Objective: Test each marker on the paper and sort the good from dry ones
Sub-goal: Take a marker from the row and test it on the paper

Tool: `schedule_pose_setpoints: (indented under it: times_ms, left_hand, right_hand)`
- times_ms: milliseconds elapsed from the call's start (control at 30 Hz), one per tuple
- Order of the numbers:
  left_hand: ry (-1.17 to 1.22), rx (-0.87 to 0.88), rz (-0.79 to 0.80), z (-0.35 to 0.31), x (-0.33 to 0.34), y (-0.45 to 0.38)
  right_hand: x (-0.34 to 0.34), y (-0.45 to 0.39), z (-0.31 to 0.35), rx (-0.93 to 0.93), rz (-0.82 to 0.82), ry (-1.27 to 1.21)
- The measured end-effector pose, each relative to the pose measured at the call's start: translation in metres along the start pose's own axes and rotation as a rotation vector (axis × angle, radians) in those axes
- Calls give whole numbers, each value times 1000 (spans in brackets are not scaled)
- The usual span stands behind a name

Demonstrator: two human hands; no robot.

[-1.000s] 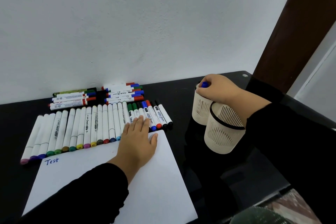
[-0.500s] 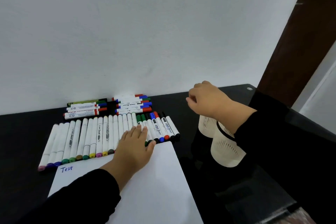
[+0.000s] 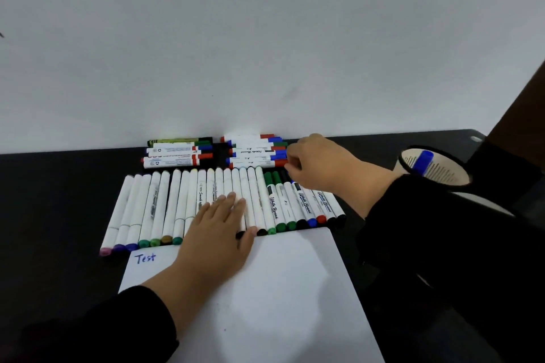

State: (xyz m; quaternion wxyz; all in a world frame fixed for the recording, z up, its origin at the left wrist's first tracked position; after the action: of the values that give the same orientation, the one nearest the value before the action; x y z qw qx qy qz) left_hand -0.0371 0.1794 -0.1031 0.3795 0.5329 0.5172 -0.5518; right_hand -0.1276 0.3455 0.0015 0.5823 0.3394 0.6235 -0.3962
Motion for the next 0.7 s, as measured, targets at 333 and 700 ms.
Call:
schedule_pose_setpoints:
  times_ms: [333, 700]
  left_hand:
    - [50, -3, -54, 8, 12, 1]
    - [41, 11, -71, 8, 14, 1]
  right_hand:
    - [59, -72, 10, -32, 57, 61]
    - [65, -103, 18, -27, 68, 155]
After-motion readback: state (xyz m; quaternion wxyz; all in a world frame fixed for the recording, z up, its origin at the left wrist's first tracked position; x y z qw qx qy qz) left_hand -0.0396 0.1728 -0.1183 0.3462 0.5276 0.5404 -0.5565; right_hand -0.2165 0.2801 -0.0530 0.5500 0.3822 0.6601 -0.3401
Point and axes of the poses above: each hand's wrist, its own y-axis away from the middle knuckle, its own x-axis out of the palm, z = x × y, the point moved 2 cm from there along -y, towards the middle knuckle, and after that the axes turned 5 degrees about x, right-handed, at the moved point
